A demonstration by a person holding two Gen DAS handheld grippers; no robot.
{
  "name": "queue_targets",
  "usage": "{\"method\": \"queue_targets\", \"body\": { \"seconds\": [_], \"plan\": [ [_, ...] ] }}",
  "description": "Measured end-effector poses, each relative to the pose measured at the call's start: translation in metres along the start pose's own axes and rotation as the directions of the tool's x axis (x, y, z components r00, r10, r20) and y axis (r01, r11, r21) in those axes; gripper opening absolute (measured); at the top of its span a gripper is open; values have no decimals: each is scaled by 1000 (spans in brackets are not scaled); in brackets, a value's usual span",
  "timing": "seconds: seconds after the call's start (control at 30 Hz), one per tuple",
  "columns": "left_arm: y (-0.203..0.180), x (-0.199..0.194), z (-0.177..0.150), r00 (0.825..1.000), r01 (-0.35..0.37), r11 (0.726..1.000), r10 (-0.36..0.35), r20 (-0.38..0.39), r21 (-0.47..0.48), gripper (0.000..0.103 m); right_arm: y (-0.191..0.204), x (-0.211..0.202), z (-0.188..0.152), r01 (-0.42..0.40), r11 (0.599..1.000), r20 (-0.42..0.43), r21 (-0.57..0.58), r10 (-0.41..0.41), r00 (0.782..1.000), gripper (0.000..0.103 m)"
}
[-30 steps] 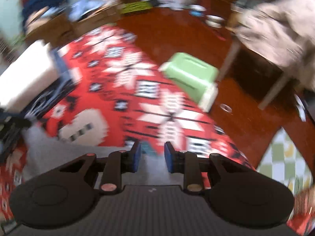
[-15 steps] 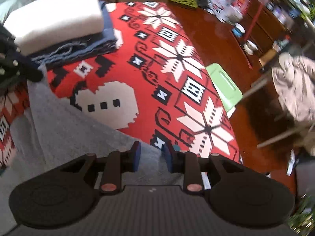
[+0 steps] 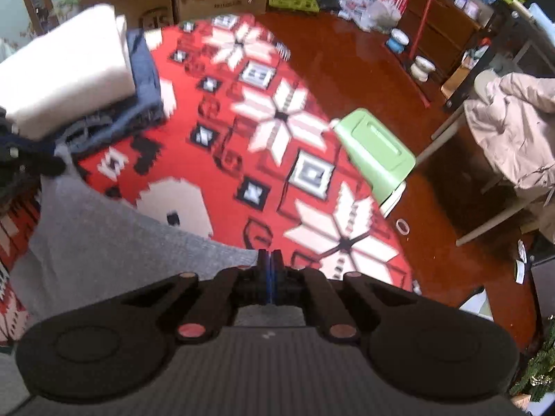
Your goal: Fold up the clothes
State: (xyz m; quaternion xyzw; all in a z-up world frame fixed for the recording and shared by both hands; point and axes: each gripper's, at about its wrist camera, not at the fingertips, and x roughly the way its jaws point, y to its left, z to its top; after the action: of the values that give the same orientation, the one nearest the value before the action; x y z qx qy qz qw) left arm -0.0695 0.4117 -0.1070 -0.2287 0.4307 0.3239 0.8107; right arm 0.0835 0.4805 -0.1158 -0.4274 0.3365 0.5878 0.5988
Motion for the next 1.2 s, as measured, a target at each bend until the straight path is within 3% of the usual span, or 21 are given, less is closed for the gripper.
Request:
{"method": "queue_targets", "body": {
  "seconds": [0.1, 0.17, 0.2, 0.23, 0.3, 0.37, 0.47, 0.57, 0.63, 0.77, 0.87, 1.0, 1.2],
  "plan": [
    [1, -1, -2, 999, 21, 1000, -20, 36, -6, 11, -1, 6, -1, 12, 1000, -9, 26, -12, 1000, 4],
    [0, -7, -4, 998, 40, 999, -41, 49, 6, 19, -5, 0, -2, 26, 997, 11, 75, -27, 1000, 22],
    [0, -11, -4, 997, 47, 999, -47, 58, 9, 29, -7, -5, -4, 31, 994, 25, 102, -34, 999, 23],
    [0, -17, -6, 997, 39, 999, -40, 70, 8, 45, -8, -10, -5, 35, 991, 39, 128, -40, 998, 23],
    [1, -29, -8, 995, 26, 1000, -26, 96, 0, 58, -6, -22, -9, 41, 985, 70, 169, -54, 996, 23],
    [6, -38, -12, 995, 56, 998, -55, 86, -10, 58, 1, -34, -12, 26, 979, 91, 203, -45, 995, 23],
    [12, -47, -24, 995, 93, 995, -91, 41, -26, 57, 18, -51, -21, -64, 967, 124, 248, 34, 992, 23],
    [14, -48, -42, 992, 127, 991, -128, -19, -34, 49, 42, -64, -30, -178, 940, 142, 292, 141, 980, 19],
    [13, -47, -55, 988, 141, 989, -143, -66, -36, 38, 62, -68, -35, -225, 924, 136, 308, 192, 972, 15],
    [15, -54, -75, 986, 123, 992, -126, -105, -33, 37, 105, -71, -44, -286, 903, 122, 321, 260, 958, 15],
    [21, -61, -82, 987, 104, 994, -105, -122, -17, 37, 135, -65, -44, -300, 897, 108, 324, 279, 954, 15],
    [32, -67, -88, 986, 87, 996, -87, -142, -8, 37, 162, -53, -41, -254, 914, 88, 317, 238, 967, 18],
    [43, -74, -91, 986, 71, 997, -69, -152, 5, 37, 172, -36, -38, -174, 929, 37, 328, 171, 985, 18]
  ]
}}
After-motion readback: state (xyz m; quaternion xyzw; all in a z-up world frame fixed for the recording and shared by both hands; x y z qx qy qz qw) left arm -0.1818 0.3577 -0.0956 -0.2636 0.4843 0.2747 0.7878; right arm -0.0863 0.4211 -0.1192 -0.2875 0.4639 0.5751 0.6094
